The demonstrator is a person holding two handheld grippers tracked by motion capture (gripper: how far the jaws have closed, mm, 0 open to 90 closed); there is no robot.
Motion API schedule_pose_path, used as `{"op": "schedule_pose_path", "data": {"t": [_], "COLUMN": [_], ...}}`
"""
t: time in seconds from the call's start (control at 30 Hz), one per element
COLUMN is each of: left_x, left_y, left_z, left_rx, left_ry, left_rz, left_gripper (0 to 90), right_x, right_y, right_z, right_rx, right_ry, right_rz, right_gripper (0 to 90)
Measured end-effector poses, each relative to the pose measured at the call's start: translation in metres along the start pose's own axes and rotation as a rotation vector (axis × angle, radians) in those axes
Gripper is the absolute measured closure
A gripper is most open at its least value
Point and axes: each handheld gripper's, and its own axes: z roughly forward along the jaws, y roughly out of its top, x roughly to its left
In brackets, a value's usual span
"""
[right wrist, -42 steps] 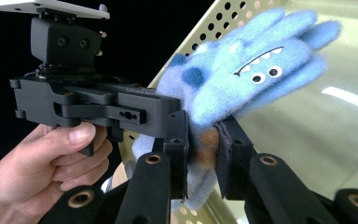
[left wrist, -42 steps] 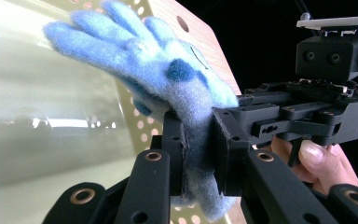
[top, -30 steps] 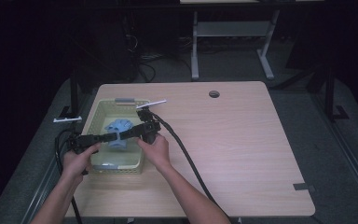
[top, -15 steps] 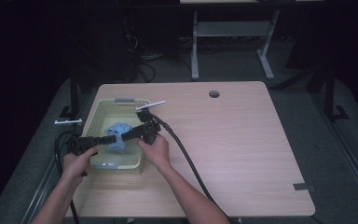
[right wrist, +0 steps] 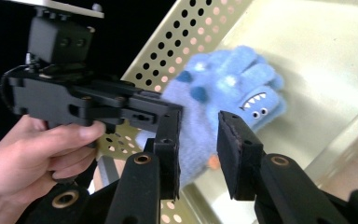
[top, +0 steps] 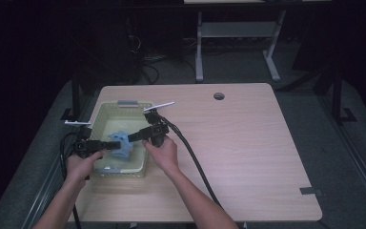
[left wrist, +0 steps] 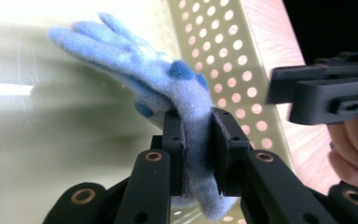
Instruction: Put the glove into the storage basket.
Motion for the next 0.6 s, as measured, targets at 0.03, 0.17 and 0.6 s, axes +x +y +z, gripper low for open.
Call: {"op": "schedule_pose_path", "data": {"t": [0.03,0.17,0.6], "left_x": [-0.001,-0.004,-0.006], "left_y": [0.001,0.005,0.022], "left_z": [0.001,0.006,0.034], "left_rx": [0.01,0.045,0.199], "left_ry": [0.012,0.064,0.243], "left_rz": [0.003,0.018,-0.008], "left_gripper": [76.6,76.5,75.5], "right_x": [0.001,0.0,-0.001], "right_y": [-0.001,-0.003,-0.011], "right_z": [-0.002,-0.008,-0.031], "right_rx": [-0.004,-0.014,-0.051], "right_ry": [0.005,0.01,0.047], "right_rz": [0.001,-0.002,-0.004], "right_gripper": [69.3,69.3,67.8]}}
